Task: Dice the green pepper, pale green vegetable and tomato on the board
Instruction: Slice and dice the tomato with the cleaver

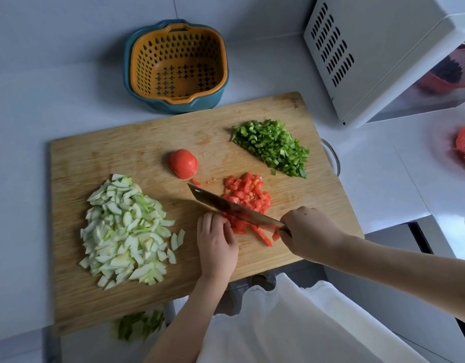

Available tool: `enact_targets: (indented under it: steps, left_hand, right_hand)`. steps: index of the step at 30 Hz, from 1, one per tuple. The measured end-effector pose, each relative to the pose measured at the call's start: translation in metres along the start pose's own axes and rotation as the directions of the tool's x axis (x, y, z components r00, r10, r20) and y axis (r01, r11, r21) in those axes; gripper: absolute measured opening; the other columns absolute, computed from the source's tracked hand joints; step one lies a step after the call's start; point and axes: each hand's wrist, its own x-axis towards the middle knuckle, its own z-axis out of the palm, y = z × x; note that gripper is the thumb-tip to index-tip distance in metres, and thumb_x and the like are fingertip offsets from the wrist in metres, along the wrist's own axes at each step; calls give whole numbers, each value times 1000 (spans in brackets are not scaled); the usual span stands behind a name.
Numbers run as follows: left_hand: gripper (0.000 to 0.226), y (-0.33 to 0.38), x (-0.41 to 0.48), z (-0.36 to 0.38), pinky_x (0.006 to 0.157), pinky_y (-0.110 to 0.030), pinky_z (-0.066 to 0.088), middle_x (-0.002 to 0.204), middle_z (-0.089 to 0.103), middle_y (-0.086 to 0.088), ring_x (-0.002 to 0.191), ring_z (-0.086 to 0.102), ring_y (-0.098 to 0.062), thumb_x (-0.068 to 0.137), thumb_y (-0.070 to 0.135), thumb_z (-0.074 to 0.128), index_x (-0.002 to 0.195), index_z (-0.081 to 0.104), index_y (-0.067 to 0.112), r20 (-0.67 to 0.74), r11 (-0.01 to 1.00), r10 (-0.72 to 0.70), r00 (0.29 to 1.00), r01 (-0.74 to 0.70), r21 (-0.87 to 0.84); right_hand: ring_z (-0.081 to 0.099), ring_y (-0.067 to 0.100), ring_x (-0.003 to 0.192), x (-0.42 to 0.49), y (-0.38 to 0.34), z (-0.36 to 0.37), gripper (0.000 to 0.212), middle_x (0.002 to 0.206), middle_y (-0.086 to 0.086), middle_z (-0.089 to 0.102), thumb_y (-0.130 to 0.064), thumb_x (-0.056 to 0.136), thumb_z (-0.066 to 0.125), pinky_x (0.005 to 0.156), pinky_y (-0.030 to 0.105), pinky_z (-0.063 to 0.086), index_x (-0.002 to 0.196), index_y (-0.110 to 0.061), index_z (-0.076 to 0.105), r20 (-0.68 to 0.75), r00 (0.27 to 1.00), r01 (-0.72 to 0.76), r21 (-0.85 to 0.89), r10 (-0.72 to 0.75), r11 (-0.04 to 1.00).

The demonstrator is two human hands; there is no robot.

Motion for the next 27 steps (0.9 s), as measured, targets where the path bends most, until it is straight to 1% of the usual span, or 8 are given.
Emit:
enact_targets:
  steps: [2,6,10,12,15,17,22,27]
  left_hand:
    - [18,0,0,1,74,-24,38,80,56,-11,78,46,-19,70,-13,63,71,57,4,-7,1000,11,1000,-11,0]
    - [15,-1,-1,0,73,-27,42,79,56,-12,77,50,-22,70,-11,61,71,57,3,-13,1000,25,1000,-25,-12]
    - [7,-1,-3,0,77,-25,41,82,58,-9,78,52,-22,80,-2,55,77,60,2,-39,999,-7,999,6,-37]
    - [14,0,-5,-2,81,-23,40,85,59,-9,82,51,-19,85,6,48,83,61,2,-54,997,-38,998,35,-66]
    - [9,1,-8,-5,82,-29,44,85,58,-8,83,52,-19,85,2,52,87,60,2,-47,997,-53,997,50,-62]
    - [7,-1,-8,-5,79,-32,46,82,57,-7,81,51,-19,82,-3,57,84,61,3,-26,998,-38,999,36,-49]
    - [14,-4,-7,-3,80,-24,41,81,57,-8,80,53,-21,76,-9,62,77,60,5,3,1000,-15,1000,15,-24]
    - [14,-5,-6,-2,76,-25,41,79,57,-10,77,52,-22,73,-11,59,74,59,3,0,999,5,1000,-5,-31]
  right_hand:
    - [56,20,66,5,-5,2,26,79,2,63,-24,95,42,53,26,41,94,-12,65,4,1000,-5,-14,5,1000]
    - [48,20,61,17,-21,10,23,64,-2,45,-24,95,42,44,23,30,78,-12,52,-16,1000,11,42,-11,999]
    - [51,21,60,19,-15,10,26,71,7,59,-24,93,47,44,23,30,80,-5,60,-41,998,-47,231,57,972]
    - [50,19,55,14,-10,8,28,70,9,61,-24,93,48,44,23,30,82,-4,64,-58,995,-67,266,85,962]
    - [42,12,48,0,-7,2,27,58,-3,49,-26,95,46,42,21,28,81,-10,63,-51,997,-45,185,56,982]
    - [42,12,49,-6,-7,0,26,58,-5,46,-28,96,44,43,21,29,81,-15,61,-24,999,-20,107,23,994]
    - [45,16,56,-7,-9,0,24,61,-4,45,-26,96,41,46,23,32,84,-14,58,39,999,-18,3,18,1000]
    - [38,10,51,13,-24,11,24,60,-5,40,-25,96,42,43,22,28,75,-14,45,14,1000,-13,57,12,998]
